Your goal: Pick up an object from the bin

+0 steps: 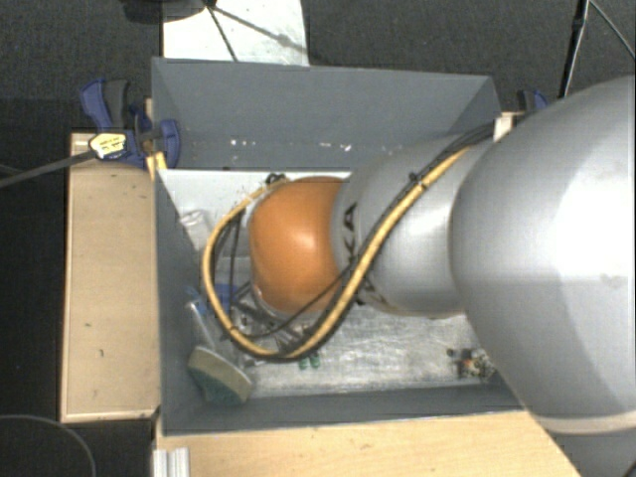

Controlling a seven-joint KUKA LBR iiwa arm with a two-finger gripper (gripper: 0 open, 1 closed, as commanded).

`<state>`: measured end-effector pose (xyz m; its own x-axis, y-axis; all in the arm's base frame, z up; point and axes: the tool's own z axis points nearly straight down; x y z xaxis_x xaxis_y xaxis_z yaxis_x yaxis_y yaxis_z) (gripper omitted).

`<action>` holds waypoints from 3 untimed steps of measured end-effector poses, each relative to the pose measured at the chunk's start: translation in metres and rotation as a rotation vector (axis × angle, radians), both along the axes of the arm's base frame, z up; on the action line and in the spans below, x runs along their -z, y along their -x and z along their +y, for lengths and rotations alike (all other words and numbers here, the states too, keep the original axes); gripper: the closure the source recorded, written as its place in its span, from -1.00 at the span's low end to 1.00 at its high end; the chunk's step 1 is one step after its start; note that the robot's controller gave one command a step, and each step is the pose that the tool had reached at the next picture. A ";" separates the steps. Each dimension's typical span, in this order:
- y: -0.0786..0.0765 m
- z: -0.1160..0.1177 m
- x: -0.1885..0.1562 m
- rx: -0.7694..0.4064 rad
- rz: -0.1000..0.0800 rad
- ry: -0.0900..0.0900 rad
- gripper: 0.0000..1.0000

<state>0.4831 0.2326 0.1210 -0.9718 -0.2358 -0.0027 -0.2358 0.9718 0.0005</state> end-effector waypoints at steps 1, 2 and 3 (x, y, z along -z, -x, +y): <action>-0.088 -0.016 -0.010 -0.205 -0.005 0.000 1.00; -0.086 -0.015 -0.009 -0.207 -0.002 0.000 -1.00; -0.098 0.014 0.041 -0.330 -0.002 -0.001 -1.00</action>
Offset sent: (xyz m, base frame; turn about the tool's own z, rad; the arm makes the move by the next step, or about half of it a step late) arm 0.0849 -0.0150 0.0086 -0.2078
